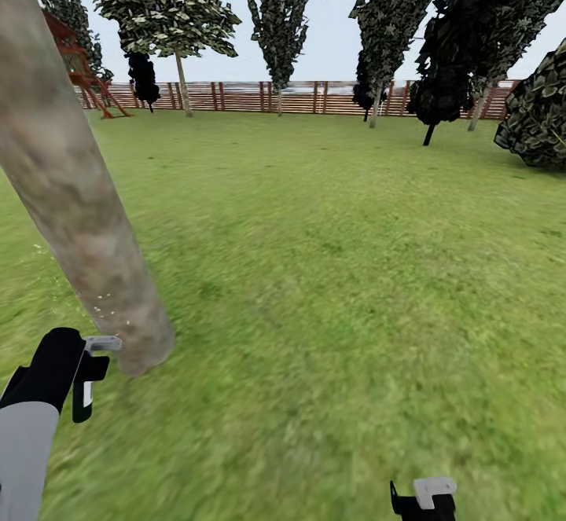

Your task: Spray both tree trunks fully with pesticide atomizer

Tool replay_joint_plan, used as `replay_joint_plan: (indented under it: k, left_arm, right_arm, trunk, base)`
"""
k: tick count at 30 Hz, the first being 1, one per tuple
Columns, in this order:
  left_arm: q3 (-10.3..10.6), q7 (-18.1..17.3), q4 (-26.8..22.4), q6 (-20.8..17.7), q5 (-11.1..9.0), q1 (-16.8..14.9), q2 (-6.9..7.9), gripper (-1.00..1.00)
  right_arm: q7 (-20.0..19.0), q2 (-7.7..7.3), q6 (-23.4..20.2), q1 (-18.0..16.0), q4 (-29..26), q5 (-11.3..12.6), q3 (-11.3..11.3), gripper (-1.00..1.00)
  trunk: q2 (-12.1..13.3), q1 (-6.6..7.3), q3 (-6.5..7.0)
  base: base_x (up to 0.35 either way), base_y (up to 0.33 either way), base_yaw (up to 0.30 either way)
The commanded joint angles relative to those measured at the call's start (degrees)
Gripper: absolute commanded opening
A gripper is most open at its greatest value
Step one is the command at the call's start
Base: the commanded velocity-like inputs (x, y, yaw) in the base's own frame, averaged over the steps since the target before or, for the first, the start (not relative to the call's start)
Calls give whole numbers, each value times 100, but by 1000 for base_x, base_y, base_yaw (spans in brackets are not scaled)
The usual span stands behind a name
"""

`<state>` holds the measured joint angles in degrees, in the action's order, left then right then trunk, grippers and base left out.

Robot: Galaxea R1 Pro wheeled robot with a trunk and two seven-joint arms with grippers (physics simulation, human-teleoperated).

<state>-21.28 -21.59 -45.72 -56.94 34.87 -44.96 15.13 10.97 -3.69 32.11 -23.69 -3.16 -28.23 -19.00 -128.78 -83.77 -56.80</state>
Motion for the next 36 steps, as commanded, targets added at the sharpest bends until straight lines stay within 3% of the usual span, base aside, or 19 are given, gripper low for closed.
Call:
replay_joint_plan:
  k: [1, 6, 16, 25, 36]
  left_arm:
    - [-14, -57, -2, -10, 66, 4, 9, -100]
    - [-25, -26, 1, -8, 33, 208, 51, -100]
    - [-34, -21, -4, 185, 12, 233, -108, -100]
    - [-34, -21, -9, 209, 20, 233, -133, -100]
    - [-34, -19, -3, 210, 26, 233, -126, -100]
  right_arm:
    - [37, 0, 14, -4, 6, -60, -25, 100]
    - [37, 0, 14, -5, 3, -60, -25, 100]
    - [37, 2, 14, -5, 0, -60, -25, 100]
    - [37, 1, 14, -5, 8, -60, -25, 100]
    - [37, 8, 14, -4, 9, -62, -25, 100]
  trunk:
    - [-2, 1, -5]
    - [-2, 1, -5]
    - [-2, 1, -5]
    - [-2, 1, -5]
    - [-2, 1, -5]
  base:
    - [12, -7, 17]
    - [2, -1, 233]
    - [65, -38, 120]
    - [213, -186, 0]
    - [14, -271, 49]
